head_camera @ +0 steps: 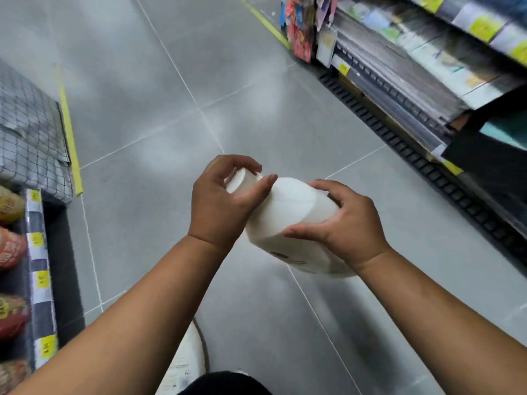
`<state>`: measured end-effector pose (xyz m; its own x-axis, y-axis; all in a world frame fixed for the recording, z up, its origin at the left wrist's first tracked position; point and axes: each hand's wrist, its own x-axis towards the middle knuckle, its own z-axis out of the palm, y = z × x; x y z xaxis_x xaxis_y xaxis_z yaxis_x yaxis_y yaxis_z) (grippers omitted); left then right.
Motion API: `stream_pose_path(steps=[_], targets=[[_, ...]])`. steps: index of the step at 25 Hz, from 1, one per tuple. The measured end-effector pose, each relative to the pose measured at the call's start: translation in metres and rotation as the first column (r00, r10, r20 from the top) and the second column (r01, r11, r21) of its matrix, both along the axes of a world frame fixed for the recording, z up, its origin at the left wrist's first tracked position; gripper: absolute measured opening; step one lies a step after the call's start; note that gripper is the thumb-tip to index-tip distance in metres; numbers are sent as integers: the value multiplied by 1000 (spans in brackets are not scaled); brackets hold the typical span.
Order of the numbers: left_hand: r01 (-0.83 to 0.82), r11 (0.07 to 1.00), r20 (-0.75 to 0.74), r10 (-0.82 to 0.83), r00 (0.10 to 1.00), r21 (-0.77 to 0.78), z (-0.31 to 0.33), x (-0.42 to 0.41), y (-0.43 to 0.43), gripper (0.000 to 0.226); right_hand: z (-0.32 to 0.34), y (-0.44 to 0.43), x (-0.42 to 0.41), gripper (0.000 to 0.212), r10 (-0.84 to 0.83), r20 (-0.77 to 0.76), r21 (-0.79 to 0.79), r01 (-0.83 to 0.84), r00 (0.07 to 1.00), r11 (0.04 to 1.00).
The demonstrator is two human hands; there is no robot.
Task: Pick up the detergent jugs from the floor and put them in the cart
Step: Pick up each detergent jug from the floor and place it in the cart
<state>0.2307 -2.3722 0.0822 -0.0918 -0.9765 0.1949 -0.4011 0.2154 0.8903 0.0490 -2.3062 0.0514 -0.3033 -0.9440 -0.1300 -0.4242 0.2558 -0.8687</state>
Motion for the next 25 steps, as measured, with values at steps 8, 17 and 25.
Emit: stream_pose_path(steps=[8, 17, 25], targets=[[202, 978, -183, -190, 965, 48, 310, -90, 66, 18, 344, 101, -80, 85, -67, -278, -15, 66, 958, 998], [662, 745, -287, -653, 701, -76, 543, -157, 187, 20, 594, 295, -90, 99, -434, -445, -130, 423, 783, 897], [961, 222, -150, -968, 199, -162, 611, -226, 383, 34, 671, 538, -63, 91, -754, -426, -162, 777, 500, 608]])
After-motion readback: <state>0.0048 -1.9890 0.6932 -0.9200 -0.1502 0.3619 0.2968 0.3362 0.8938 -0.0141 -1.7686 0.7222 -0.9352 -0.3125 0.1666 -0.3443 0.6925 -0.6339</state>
